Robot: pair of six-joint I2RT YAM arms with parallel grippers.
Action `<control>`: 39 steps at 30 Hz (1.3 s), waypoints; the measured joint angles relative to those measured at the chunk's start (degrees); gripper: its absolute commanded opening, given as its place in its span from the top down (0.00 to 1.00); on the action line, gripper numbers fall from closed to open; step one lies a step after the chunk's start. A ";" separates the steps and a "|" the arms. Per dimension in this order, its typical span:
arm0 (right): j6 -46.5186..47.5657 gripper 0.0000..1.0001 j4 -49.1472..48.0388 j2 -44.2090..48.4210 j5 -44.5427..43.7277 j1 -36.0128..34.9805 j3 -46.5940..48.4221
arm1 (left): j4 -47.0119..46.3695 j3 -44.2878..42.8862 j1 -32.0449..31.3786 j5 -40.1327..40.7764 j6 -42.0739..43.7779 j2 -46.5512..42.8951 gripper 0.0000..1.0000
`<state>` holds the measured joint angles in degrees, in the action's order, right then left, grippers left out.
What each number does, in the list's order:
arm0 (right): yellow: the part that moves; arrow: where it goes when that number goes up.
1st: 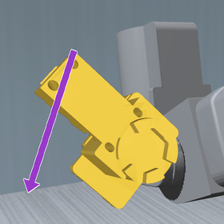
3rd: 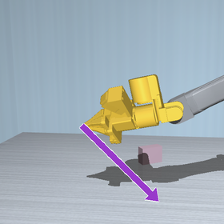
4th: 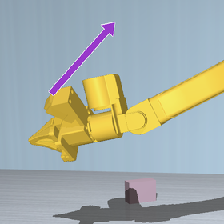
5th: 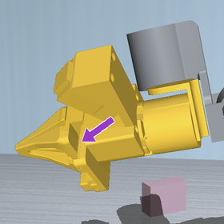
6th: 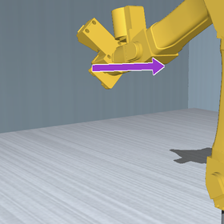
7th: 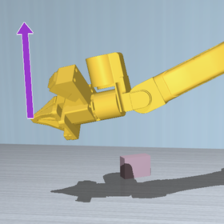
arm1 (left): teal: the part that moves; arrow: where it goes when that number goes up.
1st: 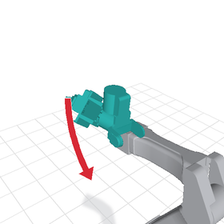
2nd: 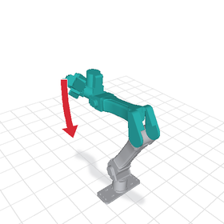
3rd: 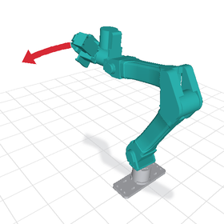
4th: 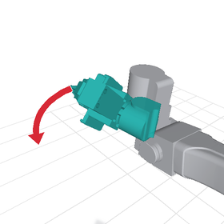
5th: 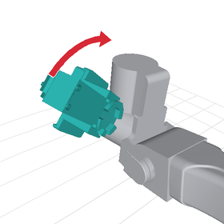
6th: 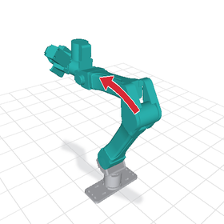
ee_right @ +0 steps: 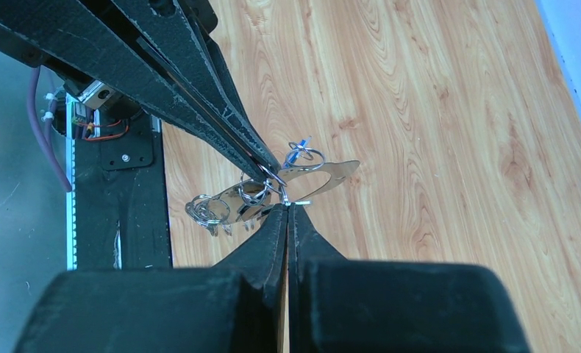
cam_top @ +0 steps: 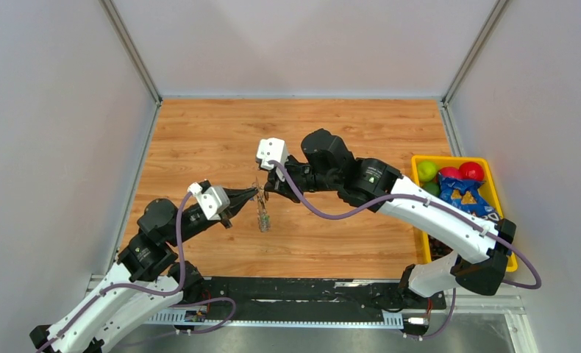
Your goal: Put the keys on the keyring
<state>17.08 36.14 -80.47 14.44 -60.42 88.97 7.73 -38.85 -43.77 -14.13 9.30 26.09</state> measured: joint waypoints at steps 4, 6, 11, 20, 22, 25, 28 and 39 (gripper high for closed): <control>-0.09 0.94 -0.20 0.11 0.04 -0.20 -0.48 | -0.39 0.22 0.00 -0.63 -0.11 -0.48 1.00; -0.26 0.78 -0.42 0.31 0.37 -0.22 -1.27 | -0.55 0.24 0.00 -1.09 -0.20 -0.63 1.00; -0.68 0.58 -0.85 1.11 0.98 -0.20 -3.41 | -1.53 0.39 0.00 -2.78 -0.87 -0.96 1.00; -0.26 0.55 -2.01 8.48 0.92 -0.20 -4.76 | -4.46 0.48 0.00 -6.19 -3.85 -0.98 1.00; 0.04 0.56 -2.69 10.16 1.25 -0.20 -4.76 | -5.25 0.48 0.00 -7.13 -4.92 -1.01 1.00; 0.70 0.57 -3.02 11.58 2.43 -0.20 -4.76 | -6.71 0.48 0.00 -8.66 -6.54 -1.11 1.00; 1.84 0.59 -3.02 12.79 4.07 -0.35 -5.11 | -8.66 0.48 0.00 -10.38 -9.27 -1.33 1.00; 4.74 0.65 -2.95 14.21 8.98 -2.32 -5.68 | -19.67 1.46 0.00 -16.90 -20.33 -1.57 1.00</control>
<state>21.82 33.19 -66.26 23.42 -62.74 83.29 -11.94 -37.39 -43.77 -31.03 -11.03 24.51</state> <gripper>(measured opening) 0.359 0.007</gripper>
